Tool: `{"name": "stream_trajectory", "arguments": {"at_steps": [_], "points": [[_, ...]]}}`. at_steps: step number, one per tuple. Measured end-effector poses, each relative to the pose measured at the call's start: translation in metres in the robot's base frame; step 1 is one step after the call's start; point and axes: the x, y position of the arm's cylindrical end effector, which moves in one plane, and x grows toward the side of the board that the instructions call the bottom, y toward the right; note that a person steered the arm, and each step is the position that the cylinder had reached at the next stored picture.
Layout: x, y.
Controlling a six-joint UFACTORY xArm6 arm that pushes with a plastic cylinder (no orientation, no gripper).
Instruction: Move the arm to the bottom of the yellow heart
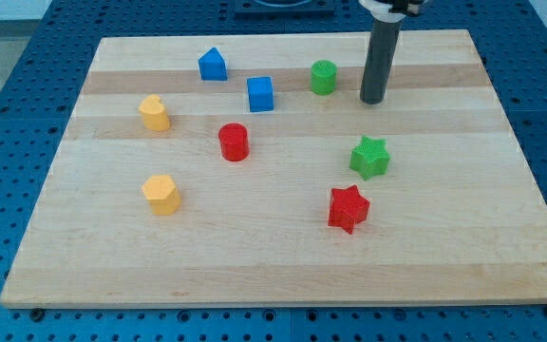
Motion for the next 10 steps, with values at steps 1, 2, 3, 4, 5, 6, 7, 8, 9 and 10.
{"name": "stream_trajectory", "arguments": {"at_steps": [1,2,3,4,5,6,7,8,9,10], "points": [[0.009,-0.012],[0.011,-0.04],[0.014,-0.067],[0.034,-0.095],[0.036,-0.127],[0.037,-0.162],[0.039,-0.197],[0.048,-0.232],[0.067,-0.268],[0.064,-0.289]]}}
